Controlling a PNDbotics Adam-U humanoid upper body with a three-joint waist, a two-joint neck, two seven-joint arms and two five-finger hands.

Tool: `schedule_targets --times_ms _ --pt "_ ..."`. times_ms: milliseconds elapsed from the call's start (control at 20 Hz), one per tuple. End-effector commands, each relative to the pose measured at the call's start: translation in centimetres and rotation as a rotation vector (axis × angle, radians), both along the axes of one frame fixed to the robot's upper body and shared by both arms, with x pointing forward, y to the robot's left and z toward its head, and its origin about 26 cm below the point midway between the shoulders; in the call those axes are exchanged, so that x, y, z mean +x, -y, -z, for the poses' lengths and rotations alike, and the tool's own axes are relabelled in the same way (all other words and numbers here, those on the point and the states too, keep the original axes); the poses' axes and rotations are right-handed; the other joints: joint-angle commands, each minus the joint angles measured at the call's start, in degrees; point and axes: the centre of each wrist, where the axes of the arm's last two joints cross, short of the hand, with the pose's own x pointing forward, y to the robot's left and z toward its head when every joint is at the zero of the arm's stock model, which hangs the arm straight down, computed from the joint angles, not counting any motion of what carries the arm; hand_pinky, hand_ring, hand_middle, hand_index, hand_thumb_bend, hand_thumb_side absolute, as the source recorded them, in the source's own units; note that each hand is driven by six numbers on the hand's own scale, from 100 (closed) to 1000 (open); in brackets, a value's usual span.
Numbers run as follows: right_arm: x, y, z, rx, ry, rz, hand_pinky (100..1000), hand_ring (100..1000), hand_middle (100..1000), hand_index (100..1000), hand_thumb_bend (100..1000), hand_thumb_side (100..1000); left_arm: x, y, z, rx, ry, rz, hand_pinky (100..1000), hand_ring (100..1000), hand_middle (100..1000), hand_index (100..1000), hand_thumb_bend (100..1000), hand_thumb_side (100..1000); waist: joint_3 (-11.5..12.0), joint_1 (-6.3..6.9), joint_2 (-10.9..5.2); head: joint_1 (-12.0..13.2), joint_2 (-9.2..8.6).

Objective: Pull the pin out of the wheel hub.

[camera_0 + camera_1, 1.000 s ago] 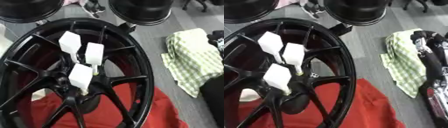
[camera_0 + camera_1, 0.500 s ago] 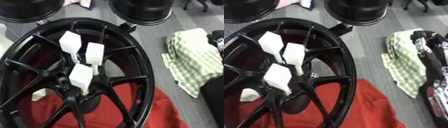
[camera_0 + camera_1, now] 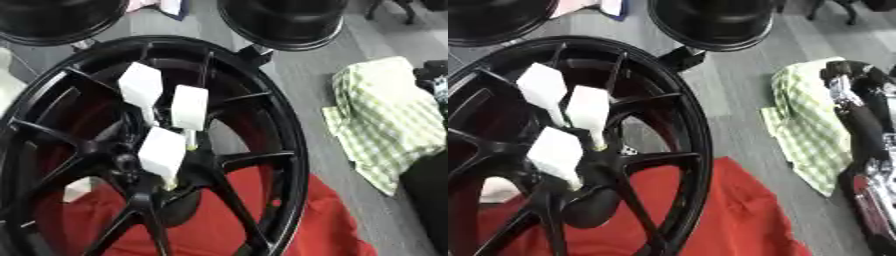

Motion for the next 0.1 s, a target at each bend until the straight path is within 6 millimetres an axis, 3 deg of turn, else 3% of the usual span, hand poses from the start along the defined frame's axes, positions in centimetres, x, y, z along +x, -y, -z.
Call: schedule_targets --times_ms 50,100 --pt "-0.28 0.15 -1.07 -0.023 0.034 -0.003 851 781 554 651 100 447 -0.21 0.62 -0.69 -0.114 0.093 0.094 677 580 574 698 100 817 0.03 -0.01 -1.24 0.16 -0.32" --pt "-0.28 0.15 -1.07 -0.023 0.035 -0.003 852 782 554 651 100 448 -0.16 0.72 -0.63 -0.153 0.102 0.119 676 580 573 696 100 820 0.01 -0.02 -1.24 0.19 -0.34"
